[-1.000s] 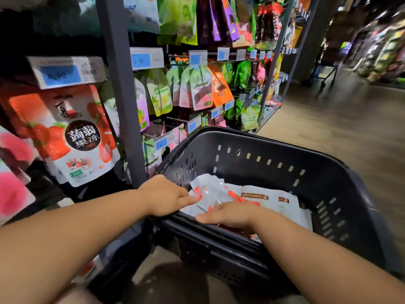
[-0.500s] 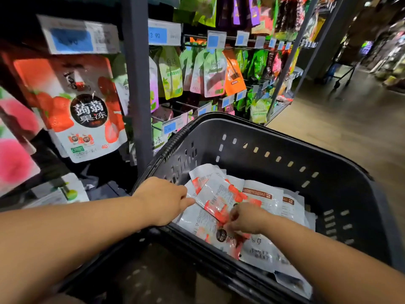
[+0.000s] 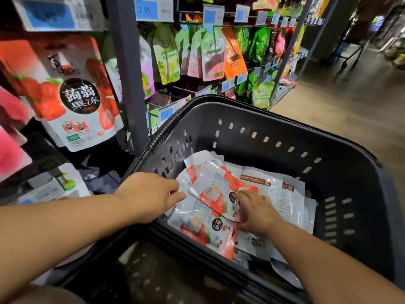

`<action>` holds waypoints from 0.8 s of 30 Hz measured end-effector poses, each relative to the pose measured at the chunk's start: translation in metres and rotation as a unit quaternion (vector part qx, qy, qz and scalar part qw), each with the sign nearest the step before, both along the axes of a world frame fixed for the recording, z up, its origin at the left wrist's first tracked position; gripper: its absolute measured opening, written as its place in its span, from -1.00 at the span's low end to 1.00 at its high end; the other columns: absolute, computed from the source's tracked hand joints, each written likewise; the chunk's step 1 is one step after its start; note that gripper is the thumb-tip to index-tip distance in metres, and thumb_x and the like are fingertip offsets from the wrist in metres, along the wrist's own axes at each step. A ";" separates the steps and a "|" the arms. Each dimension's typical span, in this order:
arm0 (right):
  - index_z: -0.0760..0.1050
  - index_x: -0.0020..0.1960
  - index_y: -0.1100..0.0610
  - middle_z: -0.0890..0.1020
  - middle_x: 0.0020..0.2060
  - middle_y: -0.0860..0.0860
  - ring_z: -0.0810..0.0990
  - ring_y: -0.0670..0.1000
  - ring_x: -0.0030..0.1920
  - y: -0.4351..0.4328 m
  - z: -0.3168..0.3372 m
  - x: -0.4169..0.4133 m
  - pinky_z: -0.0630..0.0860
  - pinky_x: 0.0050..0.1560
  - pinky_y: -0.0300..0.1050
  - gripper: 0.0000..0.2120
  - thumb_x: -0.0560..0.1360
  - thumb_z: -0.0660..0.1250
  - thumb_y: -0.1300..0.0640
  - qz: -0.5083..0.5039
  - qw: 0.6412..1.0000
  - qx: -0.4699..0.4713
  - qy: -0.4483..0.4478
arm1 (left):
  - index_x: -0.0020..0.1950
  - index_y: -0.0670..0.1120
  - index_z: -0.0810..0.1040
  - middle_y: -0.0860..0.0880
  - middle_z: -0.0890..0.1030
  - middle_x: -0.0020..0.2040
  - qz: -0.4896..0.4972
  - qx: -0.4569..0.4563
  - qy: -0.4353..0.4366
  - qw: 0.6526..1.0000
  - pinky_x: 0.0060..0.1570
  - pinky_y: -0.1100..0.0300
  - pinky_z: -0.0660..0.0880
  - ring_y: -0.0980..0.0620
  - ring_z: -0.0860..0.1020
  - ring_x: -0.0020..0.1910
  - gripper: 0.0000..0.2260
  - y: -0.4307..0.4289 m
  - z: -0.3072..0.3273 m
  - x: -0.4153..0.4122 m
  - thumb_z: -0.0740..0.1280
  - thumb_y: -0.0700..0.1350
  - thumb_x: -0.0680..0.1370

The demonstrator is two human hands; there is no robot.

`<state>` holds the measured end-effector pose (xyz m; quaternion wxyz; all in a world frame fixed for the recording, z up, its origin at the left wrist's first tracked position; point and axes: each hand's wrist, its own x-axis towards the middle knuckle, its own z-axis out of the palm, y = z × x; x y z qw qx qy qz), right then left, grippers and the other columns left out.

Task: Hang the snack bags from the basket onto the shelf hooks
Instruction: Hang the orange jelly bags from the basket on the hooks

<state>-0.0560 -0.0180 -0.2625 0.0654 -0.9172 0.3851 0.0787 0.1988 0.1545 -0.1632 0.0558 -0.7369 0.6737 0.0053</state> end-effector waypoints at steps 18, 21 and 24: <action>0.61 0.06 0.03 0.68 -0.07 -0.05 0.59 0.04 0.00 0.021 0.047 0.012 0.48 -0.02 -0.10 -0.85 0.59 0.31 0.02 0.001 0.973 -0.001 -0.232 | -0.07 0.12 0.37 0.07 0.62 -0.08 -0.024 -0.033 0.024 0.999 -0.12 0.11 0.37 0.02 0.56 0.01 -0.65 0.005 -0.004 0.004 0.00 0.34 0.60; 0.59 -0.03 0.08 0.66 -0.23 -0.02 0.59 0.08 -0.17 0.033 0.068 0.021 0.52 -0.19 0.00 -0.75 0.57 0.22 -0.04 0.032 0.938 -0.069 -0.339 | -0.09 0.11 0.36 0.07 0.60 -0.10 -0.021 -0.022 0.029 0.999 -0.11 0.12 0.37 0.02 0.55 -0.01 -0.64 0.005 -0.001 0.003 0.02 0.36 0.58; 0.58 -0.13 0.12 0.60 -0.37 -0.02 0.55 0.08 -0.32 0.041 0.089 0.030 0.48 -0.36 -0.04 -0.71 0.51 0.15 0.00 0.083 0.900 -0.164 -0.396 | -0.01 0.13 0.39 0.12 0.60 -0.08 -0.020 -0.008 0.030 0.999 -0.05 0.13 0.44 0.06 0.54 -0.01 -0.59 0.005 0.000 0.003 0.06 0.43 0.52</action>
